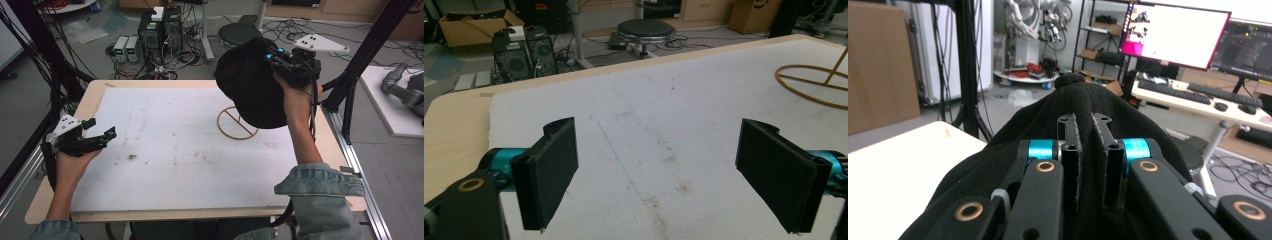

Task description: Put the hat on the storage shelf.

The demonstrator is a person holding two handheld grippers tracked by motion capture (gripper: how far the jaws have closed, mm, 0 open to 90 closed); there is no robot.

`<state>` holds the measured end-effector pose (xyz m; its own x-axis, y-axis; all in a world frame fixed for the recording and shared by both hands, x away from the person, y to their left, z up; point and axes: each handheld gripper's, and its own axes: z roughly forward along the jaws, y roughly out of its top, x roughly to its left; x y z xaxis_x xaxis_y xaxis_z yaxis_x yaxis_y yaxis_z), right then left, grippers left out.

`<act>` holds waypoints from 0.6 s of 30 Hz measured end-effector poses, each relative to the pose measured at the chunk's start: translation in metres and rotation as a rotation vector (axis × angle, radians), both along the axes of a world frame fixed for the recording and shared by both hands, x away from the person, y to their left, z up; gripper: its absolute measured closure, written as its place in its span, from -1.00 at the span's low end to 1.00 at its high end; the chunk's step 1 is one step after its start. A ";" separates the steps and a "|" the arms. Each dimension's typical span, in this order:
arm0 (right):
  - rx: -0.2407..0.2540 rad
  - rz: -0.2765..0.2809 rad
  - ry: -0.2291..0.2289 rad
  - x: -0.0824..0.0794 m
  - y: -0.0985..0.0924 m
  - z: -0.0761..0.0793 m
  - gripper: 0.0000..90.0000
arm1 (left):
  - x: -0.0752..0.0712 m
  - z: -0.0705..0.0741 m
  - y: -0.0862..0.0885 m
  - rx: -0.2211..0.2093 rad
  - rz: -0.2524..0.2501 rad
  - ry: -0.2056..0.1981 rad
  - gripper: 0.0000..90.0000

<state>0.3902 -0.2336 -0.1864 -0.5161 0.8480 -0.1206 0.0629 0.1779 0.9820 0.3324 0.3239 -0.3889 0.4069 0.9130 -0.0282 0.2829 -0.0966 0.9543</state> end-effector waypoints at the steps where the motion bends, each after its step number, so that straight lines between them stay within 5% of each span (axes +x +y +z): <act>1: -0.006 -0.005 0.004 0.002 0.001 -0.001 0.88 | 0.000 0.000 0.000 0.001 0.000 0.000 -0.61; 18: -0.041 -0.050 0.095 0.033 0.002 -0.021 0.86 | 0.000 0.000 0.001 -0.002 0.001 0.000 -0.61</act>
<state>0.4235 -0.2316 -0.2077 -0.4842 0.8683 -0.1080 0.1652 0.2119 0.9632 0.3321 0.3245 -0.3887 0.4064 0.9132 -0.0303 0.2825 -0.0941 0.9546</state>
